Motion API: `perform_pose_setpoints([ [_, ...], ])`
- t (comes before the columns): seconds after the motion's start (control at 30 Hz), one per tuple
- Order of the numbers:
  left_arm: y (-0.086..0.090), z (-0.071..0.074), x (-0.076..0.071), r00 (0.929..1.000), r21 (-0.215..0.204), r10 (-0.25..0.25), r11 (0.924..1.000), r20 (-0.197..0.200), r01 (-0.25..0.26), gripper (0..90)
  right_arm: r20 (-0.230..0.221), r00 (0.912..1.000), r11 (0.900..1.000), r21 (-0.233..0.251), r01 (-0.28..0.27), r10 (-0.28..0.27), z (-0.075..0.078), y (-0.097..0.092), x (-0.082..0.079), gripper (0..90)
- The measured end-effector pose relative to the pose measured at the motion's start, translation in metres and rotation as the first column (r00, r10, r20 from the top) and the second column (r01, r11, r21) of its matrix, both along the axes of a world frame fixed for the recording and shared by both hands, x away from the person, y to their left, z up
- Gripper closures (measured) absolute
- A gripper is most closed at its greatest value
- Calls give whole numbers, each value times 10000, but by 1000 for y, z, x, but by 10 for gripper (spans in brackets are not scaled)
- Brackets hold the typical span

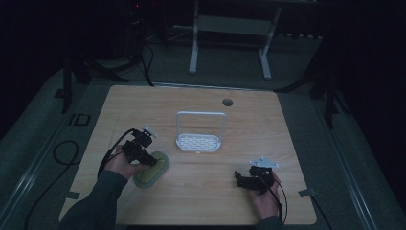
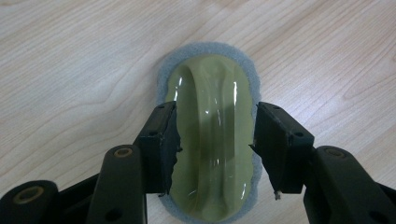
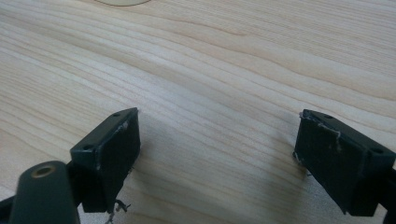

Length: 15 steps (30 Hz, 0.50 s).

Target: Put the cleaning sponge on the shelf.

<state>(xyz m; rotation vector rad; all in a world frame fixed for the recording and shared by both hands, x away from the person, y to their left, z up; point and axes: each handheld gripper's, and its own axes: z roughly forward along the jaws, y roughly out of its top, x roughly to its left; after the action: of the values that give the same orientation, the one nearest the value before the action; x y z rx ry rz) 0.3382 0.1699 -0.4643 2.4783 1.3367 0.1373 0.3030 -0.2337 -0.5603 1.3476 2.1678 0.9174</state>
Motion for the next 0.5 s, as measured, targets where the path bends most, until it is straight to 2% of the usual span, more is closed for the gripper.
perform_pose_setpoints([
  [0.03,-1,0,1,9999,69,-23,10000,-134,24,503,-13,10000,10000,9,8,-8,0,0,0,139],
  [0.3,-2,-2,6,9991,163,23,9999,-431,-16,519,-16,10000,10000,14,12,-12,0,0,0,139],
  [0.5,-4,-3,9,9971,356,-144,9992,-750,171,541,-16,10000,10000,10,11,-11,0,0,0,139],
])
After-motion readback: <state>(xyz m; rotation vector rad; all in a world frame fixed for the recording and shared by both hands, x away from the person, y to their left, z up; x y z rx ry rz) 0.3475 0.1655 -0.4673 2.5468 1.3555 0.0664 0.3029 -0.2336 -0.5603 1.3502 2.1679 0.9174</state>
